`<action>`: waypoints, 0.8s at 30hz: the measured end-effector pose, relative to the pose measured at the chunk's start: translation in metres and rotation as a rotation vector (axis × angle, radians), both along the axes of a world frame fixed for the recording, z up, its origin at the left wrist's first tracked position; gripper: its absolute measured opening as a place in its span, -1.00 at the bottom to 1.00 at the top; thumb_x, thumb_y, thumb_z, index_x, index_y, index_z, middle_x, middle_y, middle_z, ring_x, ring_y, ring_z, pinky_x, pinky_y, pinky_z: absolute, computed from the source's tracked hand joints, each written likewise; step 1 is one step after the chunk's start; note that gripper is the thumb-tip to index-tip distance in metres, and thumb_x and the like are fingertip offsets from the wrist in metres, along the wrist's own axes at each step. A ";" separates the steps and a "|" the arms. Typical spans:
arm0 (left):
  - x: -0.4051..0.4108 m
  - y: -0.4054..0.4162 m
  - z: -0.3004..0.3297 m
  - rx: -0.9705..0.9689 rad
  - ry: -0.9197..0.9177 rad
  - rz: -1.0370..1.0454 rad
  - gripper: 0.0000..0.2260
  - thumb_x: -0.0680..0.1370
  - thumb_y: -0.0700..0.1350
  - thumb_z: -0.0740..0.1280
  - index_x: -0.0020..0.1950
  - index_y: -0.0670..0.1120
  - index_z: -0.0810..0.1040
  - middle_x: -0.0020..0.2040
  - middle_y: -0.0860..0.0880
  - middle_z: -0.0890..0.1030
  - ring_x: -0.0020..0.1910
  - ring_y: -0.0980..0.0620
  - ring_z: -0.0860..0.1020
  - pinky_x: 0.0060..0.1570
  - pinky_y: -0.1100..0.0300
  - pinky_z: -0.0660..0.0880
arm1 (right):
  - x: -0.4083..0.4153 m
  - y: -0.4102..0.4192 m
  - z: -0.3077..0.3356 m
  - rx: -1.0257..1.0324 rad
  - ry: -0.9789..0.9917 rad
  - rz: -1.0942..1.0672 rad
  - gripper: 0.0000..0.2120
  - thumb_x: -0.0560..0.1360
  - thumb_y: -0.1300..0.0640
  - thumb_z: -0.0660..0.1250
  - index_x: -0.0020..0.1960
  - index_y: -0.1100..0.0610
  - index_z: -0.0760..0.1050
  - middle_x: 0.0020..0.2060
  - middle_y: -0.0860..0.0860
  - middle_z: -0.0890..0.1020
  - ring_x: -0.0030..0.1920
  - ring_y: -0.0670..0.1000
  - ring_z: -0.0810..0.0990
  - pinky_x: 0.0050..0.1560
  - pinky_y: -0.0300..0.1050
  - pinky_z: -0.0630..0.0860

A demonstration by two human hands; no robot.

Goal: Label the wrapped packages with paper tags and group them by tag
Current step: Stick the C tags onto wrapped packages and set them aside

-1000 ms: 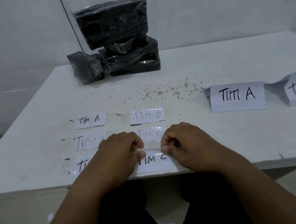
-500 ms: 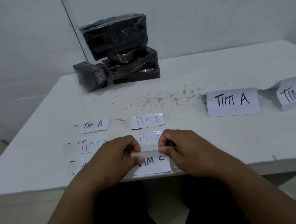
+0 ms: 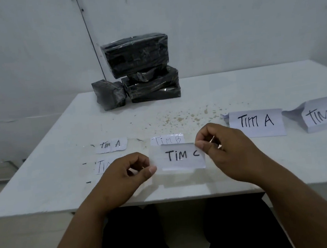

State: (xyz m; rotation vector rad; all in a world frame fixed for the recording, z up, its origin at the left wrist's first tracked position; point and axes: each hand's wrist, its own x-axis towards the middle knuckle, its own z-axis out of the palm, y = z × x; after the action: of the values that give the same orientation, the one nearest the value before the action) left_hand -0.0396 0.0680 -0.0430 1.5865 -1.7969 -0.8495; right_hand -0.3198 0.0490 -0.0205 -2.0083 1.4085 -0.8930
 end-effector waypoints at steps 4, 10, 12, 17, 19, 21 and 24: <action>-0.008 -0.003 0.018 -0.056 0.196 -0.024 -0.88 0.55 0.10 0.44 -0.10 0.07 0.66 -0.19 0.11 0.66 -0.29 0.25 0.55 -0.24 0.33 0.49 | 0.013 -0.004 0.010 -0.079 -0.033 -0.005 -0.86 0.61 0.05 0.34 -0.12 -0.12 0.52 -0.16 -0.29 0.61 -0.19 -0.13 0.56 -0.25 -0.39 0.43; -0.007 -0.015 0.040 -0.150 0.489 0.056 -0.63 0.41 0.21 0.32 -0.08 -0.04 0.72 -0.11 -0.14 0.72 -0.11 -0.10 0.68 -0.10 0.04 0.54 | 0.032 -0.019 0.029 -0.201 -0.093 -0.030 -0.84 0.61 0.09 0.35 -0.13 -0.10 0.53 -0.16 -0.22 0.63 -0.15 -0.10 0.57 -0.22 -0.35 0.46; -0.008 -0.021 0.047 -0.156 0.584 0.109 -0.59 0.41 0.19 0.34 -0.05 -0.11 0.73 -0.08 -0.19 0.72 -0.14 -0.12 0.68 -0.14 0.01 0.53 | 0.039 -0.026 0.037 -0.231 -0.101 -0.036 -0.84 0.60 0.09 0.35 -0.14 -0.09 0.53 -0.16 -0.22 0.63 -0.16 -0.10 0.57 -0.21 -0.35 0.46; -0.013 -0.045 0.062 -0.221 0.553 0.295 -0.79 0.65 -0.04 0.34 -0.06 -0.06 0.74 -0.16 -0.03 0.76 -0.24 0.05 0.68 -0.22 0.25 0.58 | 0.058 -0.051 0.050 -0.225 -0.240 -0.080 -0.96 0.59 -0.01 0.37 -0.04 -0.13 0.54 -0.17 -0.24 0.63 -0.18 -0.15 0.59 -0.23 -0.38 0.49; -0.015 -0.057 0.071 -0.219 0.616 0.351 -0.78 0.66 -0.06 0.31 -0.01 -0.05 0.74 -0.12 -0.03 0.76 -0.23 0.03 0.67 -0.16 0.17 0.62 | 0.066 -0.062 0.056 -0.156 -0.351 -0.101 -0.88 0.55 -0.13 0.39 0.06 -0.19 0.53 -0.13 -0.20 0.64 -0.17 -0.13 0.62 -0.19 -0.33 0.54; -0.014 -0.072 0.078 -0.246 0.641 0.383 -0.79 0.67 -0.04 0.31 0.01 -0.03 0.73 -0.11 -0.01 0.76 -0.23 0.05 0.67 -0.13 0.13 0.63 | 0.074 -0.075 0.059 -0.102 -0.410 -0.130 -0.86 0.52 -0.15 0.42 0.06 -0.20 0.54 -0.10 -0.16 0.67 -0.15 -0.07 0.66 -0.12 -0.14 0.65; -0.012 -0.090 0.087 -0.305 0.613 0.393 -0.82 0.65 0.00 0.32 0.04 0.02 0.72 -0.12 0.03 0.76 -0.24 0.06 0.67 -0.18 0.14 0.60 | 0.080 -0.091 0.064 -0.113 -0.421 -0.188 -0.94 0.54 -0.07 0.44 -0.11 -0.15 0.60 -0.25 -0.14 0.68 -0.24 -0.04 0.64 -0.19 -0.02 0.67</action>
State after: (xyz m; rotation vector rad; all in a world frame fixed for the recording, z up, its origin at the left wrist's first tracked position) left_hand -0.0520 -0.0218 0.0439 1.2402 -1.0760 -0.7255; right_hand -0.2398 -0.0423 0.0431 -1.6498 1.3382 -1.4109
